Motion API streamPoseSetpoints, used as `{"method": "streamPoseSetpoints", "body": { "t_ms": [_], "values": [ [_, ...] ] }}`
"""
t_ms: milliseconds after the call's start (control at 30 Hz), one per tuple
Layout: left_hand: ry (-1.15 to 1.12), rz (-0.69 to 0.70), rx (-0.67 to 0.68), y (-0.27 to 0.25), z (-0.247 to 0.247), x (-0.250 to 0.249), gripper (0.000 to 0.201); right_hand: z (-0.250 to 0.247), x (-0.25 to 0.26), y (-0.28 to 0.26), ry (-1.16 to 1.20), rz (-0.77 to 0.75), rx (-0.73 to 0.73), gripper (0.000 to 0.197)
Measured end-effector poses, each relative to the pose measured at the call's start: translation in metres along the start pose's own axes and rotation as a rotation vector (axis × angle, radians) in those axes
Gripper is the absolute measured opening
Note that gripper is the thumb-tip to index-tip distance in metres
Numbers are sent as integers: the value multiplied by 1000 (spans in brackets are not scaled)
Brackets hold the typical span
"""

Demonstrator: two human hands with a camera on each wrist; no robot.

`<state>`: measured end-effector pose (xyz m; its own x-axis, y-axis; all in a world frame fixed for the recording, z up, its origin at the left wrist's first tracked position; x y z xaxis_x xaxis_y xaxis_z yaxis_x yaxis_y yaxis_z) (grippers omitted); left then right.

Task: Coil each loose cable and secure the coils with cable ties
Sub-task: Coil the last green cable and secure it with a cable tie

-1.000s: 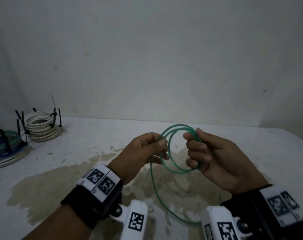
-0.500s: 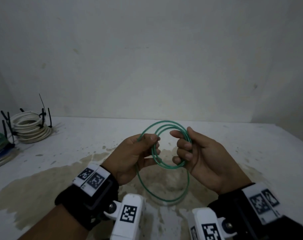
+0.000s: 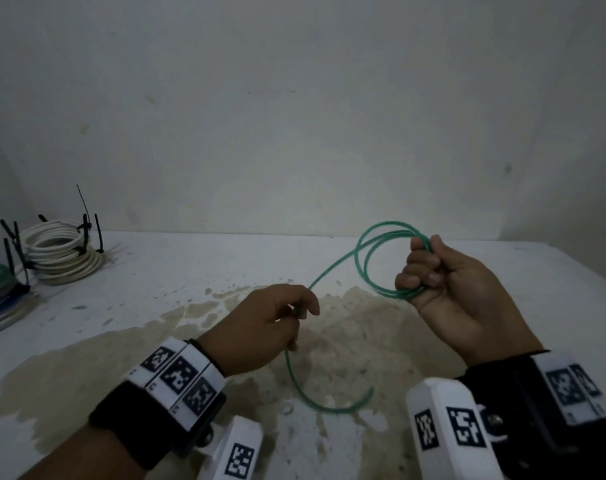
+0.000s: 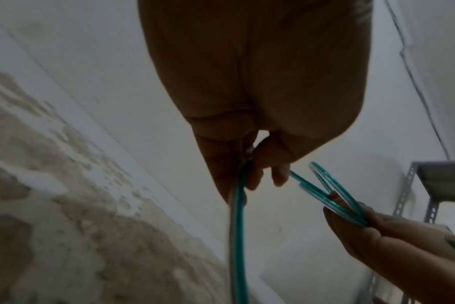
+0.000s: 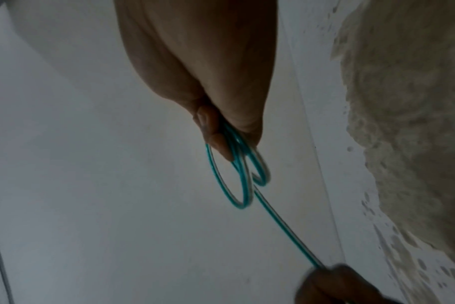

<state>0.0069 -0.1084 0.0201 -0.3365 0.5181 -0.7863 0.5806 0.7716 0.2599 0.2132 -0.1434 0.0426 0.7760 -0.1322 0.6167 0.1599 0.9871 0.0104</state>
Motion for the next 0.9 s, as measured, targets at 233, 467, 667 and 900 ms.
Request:
{"method": "streamPoseSetpoints", "body": {
  "t_ms": [233,467,667,900],
  "values": [
    [552,147,260,-6,0,9,25,-13,10,0,109,40,26,42],
    [379,288,-128,-9,-17,-3,38,-14,-3,7,25,20,41,31],
    [133,209,-201,-19,-2,-29,14,-2,-26,6,-166,-62,10,19],
    [-130,87,-220,-20,19,-41,14,6,-57,-3,-652,-120,27,23]
  ]
}}
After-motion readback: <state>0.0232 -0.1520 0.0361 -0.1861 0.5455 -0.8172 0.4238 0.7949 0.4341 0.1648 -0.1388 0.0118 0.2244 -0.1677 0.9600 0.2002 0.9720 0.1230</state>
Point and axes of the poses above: each hand's wrist, its own y-axis towards the middle knuckle, its own z-axis out of the palm, x = y × z, the point moved 5 cm from there along y, towards the middle knuckle, and after that the axes turned 1 degree about -x, right-handed, at the moved point
